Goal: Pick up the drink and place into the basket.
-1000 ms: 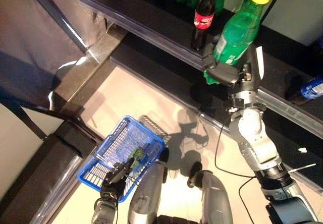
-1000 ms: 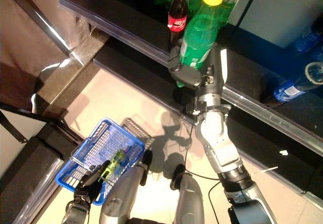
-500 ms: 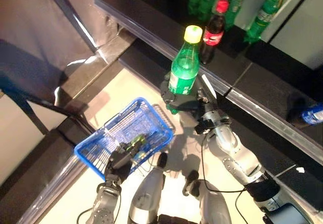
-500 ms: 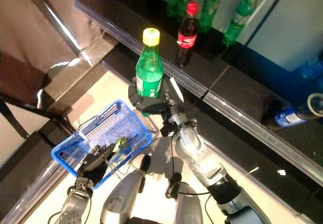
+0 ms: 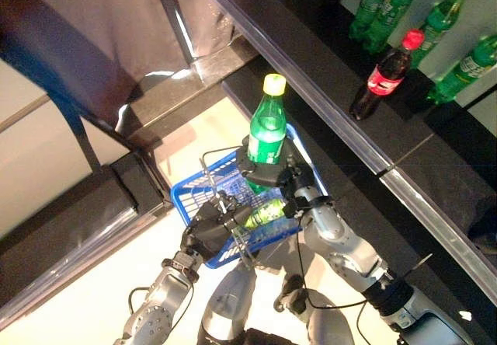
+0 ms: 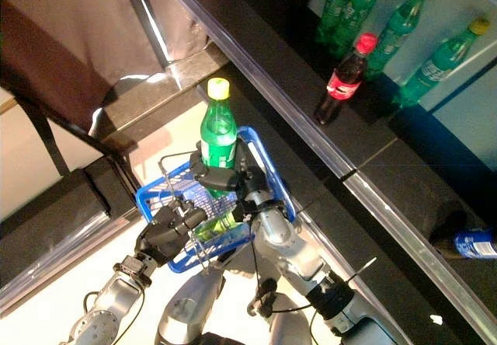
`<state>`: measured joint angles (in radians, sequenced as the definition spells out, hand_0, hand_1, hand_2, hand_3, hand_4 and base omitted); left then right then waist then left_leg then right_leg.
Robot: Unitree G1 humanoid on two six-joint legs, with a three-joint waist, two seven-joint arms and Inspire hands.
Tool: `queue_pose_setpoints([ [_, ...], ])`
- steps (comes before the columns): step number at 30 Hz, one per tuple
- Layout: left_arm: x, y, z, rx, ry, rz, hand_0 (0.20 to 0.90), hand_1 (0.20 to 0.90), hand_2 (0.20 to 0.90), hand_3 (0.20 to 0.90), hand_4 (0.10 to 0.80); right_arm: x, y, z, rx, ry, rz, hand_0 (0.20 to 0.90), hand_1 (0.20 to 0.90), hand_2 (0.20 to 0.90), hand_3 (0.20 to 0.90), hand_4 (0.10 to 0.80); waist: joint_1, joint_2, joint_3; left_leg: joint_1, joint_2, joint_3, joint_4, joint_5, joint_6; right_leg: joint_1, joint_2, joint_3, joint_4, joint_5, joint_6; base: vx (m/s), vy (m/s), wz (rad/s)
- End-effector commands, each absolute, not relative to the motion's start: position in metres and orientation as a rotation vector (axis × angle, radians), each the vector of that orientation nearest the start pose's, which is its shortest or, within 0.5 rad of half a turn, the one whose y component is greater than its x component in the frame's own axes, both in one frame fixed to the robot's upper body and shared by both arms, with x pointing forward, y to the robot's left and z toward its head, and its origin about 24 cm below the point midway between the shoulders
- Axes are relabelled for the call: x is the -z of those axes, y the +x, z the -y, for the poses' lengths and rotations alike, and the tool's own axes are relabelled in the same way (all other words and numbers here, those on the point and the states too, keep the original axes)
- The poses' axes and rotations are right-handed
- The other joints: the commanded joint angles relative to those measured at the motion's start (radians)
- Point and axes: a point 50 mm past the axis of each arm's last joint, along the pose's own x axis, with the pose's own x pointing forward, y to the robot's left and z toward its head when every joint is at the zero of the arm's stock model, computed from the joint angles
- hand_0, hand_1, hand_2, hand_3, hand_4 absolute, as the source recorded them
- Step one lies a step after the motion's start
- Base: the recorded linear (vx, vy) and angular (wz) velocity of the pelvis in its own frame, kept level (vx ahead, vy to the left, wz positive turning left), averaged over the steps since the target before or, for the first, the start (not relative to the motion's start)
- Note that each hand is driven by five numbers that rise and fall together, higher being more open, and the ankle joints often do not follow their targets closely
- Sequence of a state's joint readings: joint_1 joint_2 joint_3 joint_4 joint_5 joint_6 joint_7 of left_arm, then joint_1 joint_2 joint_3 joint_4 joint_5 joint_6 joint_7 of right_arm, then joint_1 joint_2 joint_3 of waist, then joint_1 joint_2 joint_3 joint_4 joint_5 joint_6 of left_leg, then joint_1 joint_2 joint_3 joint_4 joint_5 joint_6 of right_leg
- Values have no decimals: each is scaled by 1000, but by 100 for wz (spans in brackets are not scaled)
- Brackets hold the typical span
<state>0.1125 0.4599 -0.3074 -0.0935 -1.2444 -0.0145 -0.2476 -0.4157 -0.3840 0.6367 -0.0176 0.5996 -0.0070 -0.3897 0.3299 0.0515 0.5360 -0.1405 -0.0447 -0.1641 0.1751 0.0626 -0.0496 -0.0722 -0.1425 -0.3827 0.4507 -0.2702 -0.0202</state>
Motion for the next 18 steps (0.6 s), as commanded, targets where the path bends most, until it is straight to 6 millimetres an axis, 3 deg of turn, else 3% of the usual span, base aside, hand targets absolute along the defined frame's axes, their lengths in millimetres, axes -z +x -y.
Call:
queue_pose_setpoints([
  [1, -136, 210, -128, 903, -913, 339, 300, 300, 300, 200, 100, -154, 277, 35, -439, 236, 346, 300, 300, 300, 200, 100, 8, -4, -154, -16, -21, -21, 102, -41, -7, 95, 16, -23, -140, 127, 17, 18, -6, 8],
  [7, -151, 199, -119, 1113, -971, 381, 300, 300, 300, 200, 100, -113, 286, 39, -358, 166, 213, 300, 300, 300, 200, 100, 27, 4, -155, -13, -32, -46, 84, -48, -6, 95, 10, -44, -145, 130, 18, -4, -9, 10],
  [18, -160, 186, -95, 1380, -1067, 356, 300, 300, 300, 200, 100, -79, 286, 33, -349, 151, 103, 300, 300, 300, 200, 100, 25, 7, -151, -16, -39, -65, 65, -46, -4, 86, 13, -46, -163, 140, 21, -20, -15, 6],
])
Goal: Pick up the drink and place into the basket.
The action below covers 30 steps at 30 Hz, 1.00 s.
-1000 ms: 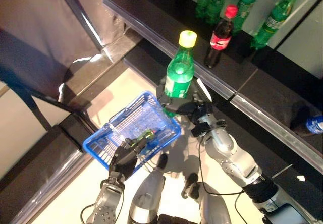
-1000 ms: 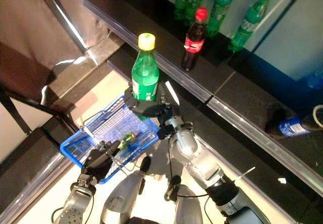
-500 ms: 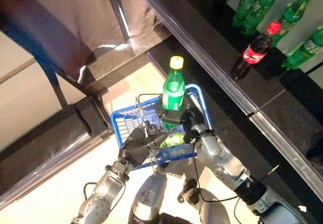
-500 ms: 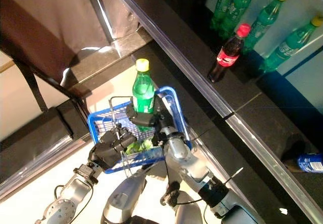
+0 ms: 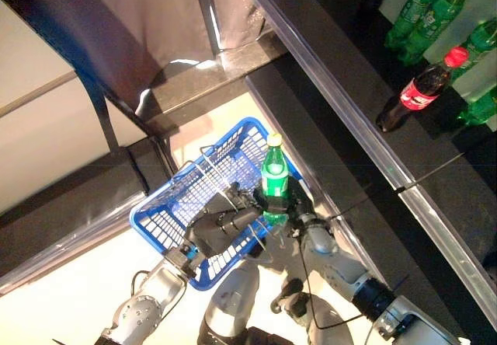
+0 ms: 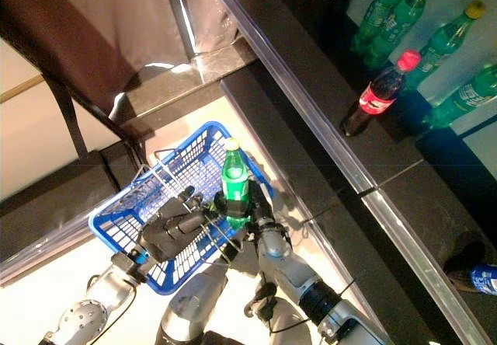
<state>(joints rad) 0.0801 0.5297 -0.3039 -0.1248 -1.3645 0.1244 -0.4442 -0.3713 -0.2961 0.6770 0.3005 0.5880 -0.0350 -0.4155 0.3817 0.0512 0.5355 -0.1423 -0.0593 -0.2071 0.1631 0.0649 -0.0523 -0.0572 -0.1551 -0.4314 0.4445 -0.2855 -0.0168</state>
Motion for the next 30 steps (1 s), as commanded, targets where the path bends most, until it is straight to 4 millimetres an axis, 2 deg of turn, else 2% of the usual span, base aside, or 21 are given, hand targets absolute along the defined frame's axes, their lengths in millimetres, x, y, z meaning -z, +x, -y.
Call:
queue_pose_setpoints([
  [1, -160, 186, -94, 1384, -1065, 352, 300, 300, 300, 200, 100, -77, 286, 33, -348, 153, 95, 300, 300, 300, 200, 100, -27, 8, -150, -15, -25, -23, 76, -48, -1, 72, 26, 3, -158, 157, 19, 0, 0, 0],
  [9, -161, 189, -101, 1353, -1070, 349, 300, 300, 300, 200, 100, -50, 286, 40, -320, 149, -11, 300, 300, 300, 200, 100, -27, 14, -155, -18, -30, -25, 67, -46, 1, 63, 25, 1, -158, 160, 22, 0, 0, 0],
  [17, -161, 186, -104, 1380, -1077, 334, 300, 300, 300, 200, 100, -13, 281, 48, -280, 194, -201, 300, 300, 300, 200, 100, -11, 18, -145, -24, -30, -35, 63, -44, 3, 55, 19, -15, -145, 159, 22, 0, 0, 0],
  [19, -161, 186, -103, 1390, -1088, 328, 300, 300, 300, 200, 100, -4, 279, 49, -273, 262, -272, 300, 300, 300, 200, 100, -10, 19, -142, -24, -29, -36, 63, -43, 4, 54, 20, -15, -144, 159, 22, 0, 0, 0],
  [22, -162, 185, -102, 1409, -1088, 332, 300, 300, 300, 200, 100, 10, 273, 47, -282, 452, -393, 300, 300, 300, 200, 100, -8, 21, -138, -25, -29, -37, 62, -44, 6, 53, 21, -16, -144, 160, 22, 0, 0, 0],
  [25, -162, 183, -102, 1425, -1083, 329, 300, 300, 300, 200, 100, 15, 271, 47, -274, 545, -438, 300, 300, 300, 200, 100, -6, 21, -136, -25, -26, -36, 62, -43, 6, 51, 21, -17, -140, 160, 22, 1, -11, 1],
  [26, -161, 182, -102, 1435, -1077, 322, 300, 300, 300, 200, 100, 20, 269, 44, -282, 677, -486, 300, 300, 300, 200, 100, -6, 22, -135, -23, -25, -35, 60, -42, 6, 53, 22, -17, -141, 162, 23, 0, 0, 0],
  [30, -160, 182, -102, 1451, -1072, 308, 300, 300, 300, 200, 100, 27, 269, 48, -263, 811, -529, 300, 300, 300, 200, 100, -5, 25, -136, -22, -24, -33, 62, -43, 8, 52, 22, -17, -137, 162, 23, 0, 0, 0],
])
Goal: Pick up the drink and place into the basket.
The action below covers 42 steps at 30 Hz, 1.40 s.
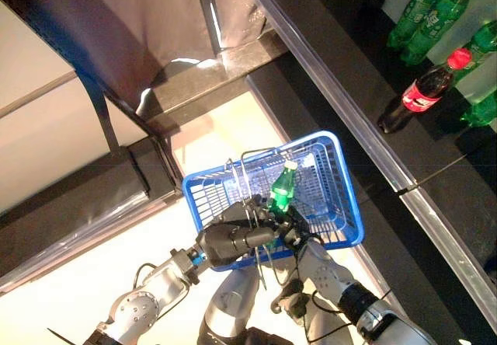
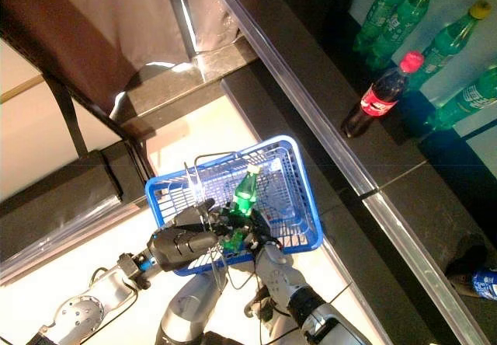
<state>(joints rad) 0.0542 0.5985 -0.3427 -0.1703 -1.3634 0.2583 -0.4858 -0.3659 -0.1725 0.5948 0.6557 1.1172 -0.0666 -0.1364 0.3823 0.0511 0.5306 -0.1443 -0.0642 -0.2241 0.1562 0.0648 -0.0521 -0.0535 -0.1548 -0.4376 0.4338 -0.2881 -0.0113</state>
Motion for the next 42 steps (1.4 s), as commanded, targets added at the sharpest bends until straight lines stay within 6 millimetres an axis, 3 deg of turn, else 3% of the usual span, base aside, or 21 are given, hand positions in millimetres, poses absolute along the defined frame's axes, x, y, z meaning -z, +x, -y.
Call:
queue_pose_setpoints([
  [1, -160, 181, -101, 1462, -1068, 304, 300, 300, 300, 200, 100, 28, 271, 49, -249, 863, -547, 300, 300, 300, 200, 100, -5, 26, -131, -22, -19, -14, 71, -43, 8, 47, 21, -11, -123, 165, 17, 37, -1, 0],
  [6, -161, 180, -103, 1459, -1058, 292, 300, 300, 300, 200, 100, 26, 278, 57, -187, 993, -551, 300, 300, 300, 200, 100, -5, 31, -134, -20, -17, -10, 74, -44, 11, 46, 19, -10, -116, 166, 18, 13, 1, 0],
  [14, -159, 180, -104, 1452, -1072, 263, 300, 300, 300, 200, 100, 25, 294, 75, -74, 1016, -552, 300, 300, 300, 200, 100, 1, 37, -145, -13, -20, -9, 79, -48, 15, 50, 12, -14, -106, 167, 19, 44, 10, 0],
  [15, -159, 180, -104, 1452, -1071, 262, 300, 300, 300, 200, 100, 25, 295, 77, -64, 1019, -552, 509, 509, 509, 444, 344, 1, 37, -145, -12, -20, -9, 80, -48, 15, 51, 11, -14, -105, 167, 19, 68, 11, 4],
  [16, -158, 180, -104, 1449, -1075, 253, 300, 300, 300, 200, 100, 26, 296, 82, -22, 1024, -554, 785, 785, 785, 765, 665, 3, 38, -148, -9, -21, -9, 81, -50, 15, 53, 10, -16, -102, 166, 19, 56, 6, 5],
  [17, -158, 180, -105, 1448, -1078, 249, 300, 300, 300, 200, 100, 26, 298, 85, 0, 1022, -554, 900, 900, 900, 900, 800, 4, 38, -149, -9, -21, -9, 82, -50, 15, 54, 9, -18, -99, 166, 20, 79, 6, 7],
  [23, -156, 178, -104, 1441, -1095, 216, 300, 300, 300, 200, 100, 28, 304, 99, 116, 1055, -540, 900, 900, 900, 900, 800, 13, 40, -157, 0, -20, -11, 88, -55, 18, 65, 6, -22, -91, 162, 21, 57, -3, 4],
  [32, -151, 178, -105, 1401, -1096, 198, 300, 300, 300, 200, 100, 24, 297, 98, 98, 1060, -470, 900, 900, 900, 900, 800, 1, 34, -158, 6, -12, 1, 94, -57, 17, 68, 7, -17, -82, 161, 26, 23, -3, 0],
  [38, -147, 177, -111, 1347, -1086, 225, 300, 300, 300, 200, 100, 16, 281, 96, 34, 1040, -395, 900, 900, 900, 900, 800, -22, 25, -162, 9, -4, 15, 89, -55, 17, 68, 12, -7, -86, 159, 30, 0, 0, 0],
  [42, -139, 174, -115, 1280, -1084, 221, 300, 300, 300, 200, 100, 4, 260, 90, -83, 985, -330, 900, 900, 900, 900, 800, -47, 14, -159, 4, 6, 29, 91, -54, 19, 59, 17, 5, -85, 158, 34, 1, 0, -2],
])
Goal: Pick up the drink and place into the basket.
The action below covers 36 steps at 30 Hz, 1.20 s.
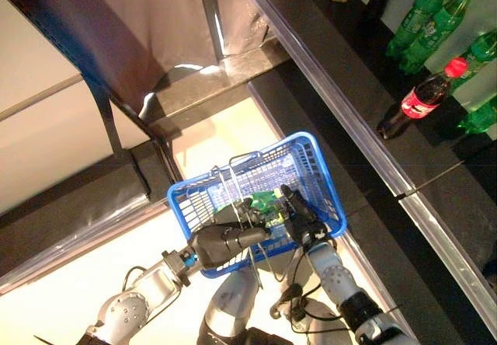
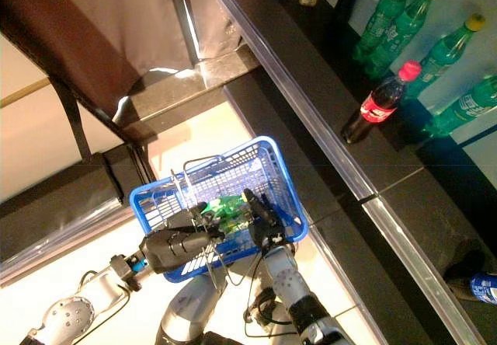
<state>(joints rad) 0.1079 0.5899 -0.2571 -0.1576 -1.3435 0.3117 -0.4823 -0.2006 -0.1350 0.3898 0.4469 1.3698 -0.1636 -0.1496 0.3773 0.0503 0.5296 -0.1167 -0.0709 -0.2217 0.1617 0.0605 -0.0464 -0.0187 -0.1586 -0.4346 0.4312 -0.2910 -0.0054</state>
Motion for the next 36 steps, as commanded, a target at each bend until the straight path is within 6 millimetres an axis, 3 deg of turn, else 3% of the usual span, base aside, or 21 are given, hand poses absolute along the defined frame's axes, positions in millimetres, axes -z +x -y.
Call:
queue_pose_setpoints([
  [1, -135, 175, -117, 1238, -1076, 219, 300, 300, 300, 200, 100, 0, 253, 91, -126, 964, -308, 900, 900, 900, 900, 800, -52, 9, -157, -24, 16, 34, 86, -49, 13, 21, 23, 7, -83, 161, 29, 0, -1, -4],
  [7, -123, 180, -140, 989, -905, 292, 300, 300, 300, 200, 100, -18, 222, 102, -303, 890, -234, 900, 900, 900, 900, 800, -95, -15, -153, -28, 30, 61, 85, -47, 13, 11, 38, 37, -92, 162, 34, -14, -11, -7],
  [9, -122, 180, -141, 985, -906, 292, 300, 300, 300, 200, 100, -18, 221, 102, -306, 888, -233, 900, 900, 900, 900, 800, -95, -16, -153, -28, 31, 61, 85, -47, 13, 11, 38, 37, -93, 162, 34, 2, -12, -21],
  [11, -111, 182, -152, 833, -853, 273, 300, 300, 300, 200, 100, -27, 205, 110, -396, 869, -212, 900, 900, 900, 900, 800, -120, -34, -161, -16, 37, 79, 77, -47, 12, 16, 48, 56, -106, 162, 38, 17, -32, -16],
  [19, -83, 186, -168, 558, -743, 185, 300, 300, 300, 200, 100, -41, 190, 118, -599, 739, -152, 900, 900, 900, 900, 800, -164, -60, -190, 14, 46, 112, 58, -47, 10, 30, 63, 106, -144, 175, 51, 25, -11, -17],
  [24, -61, 188, -176, 368, -665, 94, 300, 300, 300, 200, 100, -35, 187, 120, -623, 774, -165, 900, 900, 900, 900, 800, -187, -71, -224, 52, 53, 135, 30, -47, 12, 52, 63, 135, -172, 186, 61, 69, 13, -23],
  [27, -34, 186, -183, 170, -575, -13, 300, 300, 300, 200, 100, -23, 179, 123, -616, 781, -189, 900, 900, 900, 900, 800, -222, -84, -260, 93, 63, 170, -8, -51, 17, 69, 62, 167, -204, 196, 77, 62, 21, -30],
  [32, -5, 181, -198, -21, -503, -118, 300, 300, 300, 200, 100, -11, 171, 133, -586, 830, -189, 900, 900, 900, 900, 800, -266, -96, -289, 131, 74, 215, -49, -54, 21, 81, 58, 209, -246, 215, 98, 1, 24, -30],
  [35, 14, 176, -207, -122, -491, -176, 300, 300, 300, 200, 100, 3, 167, 142, -527, 837, -210, 900, 900, 900, 900, 800, -292, -101, -306, 152, 82, 247, -76, -56, 24, 84, 50, 239, -273, 232, 113, -32, 41, -33],
  [36, 26, 170, -216, -196, -456, -213, 300, 300, 300, 200, 100, 16, 162, 154, -452, 880, -222, 900, 900, 900, 900, 800, -316, -105, -319, 163, 88, 277, -93, -60, 28, 82, 42, 263, -296, 248, 126, -61, 52, -34],
])
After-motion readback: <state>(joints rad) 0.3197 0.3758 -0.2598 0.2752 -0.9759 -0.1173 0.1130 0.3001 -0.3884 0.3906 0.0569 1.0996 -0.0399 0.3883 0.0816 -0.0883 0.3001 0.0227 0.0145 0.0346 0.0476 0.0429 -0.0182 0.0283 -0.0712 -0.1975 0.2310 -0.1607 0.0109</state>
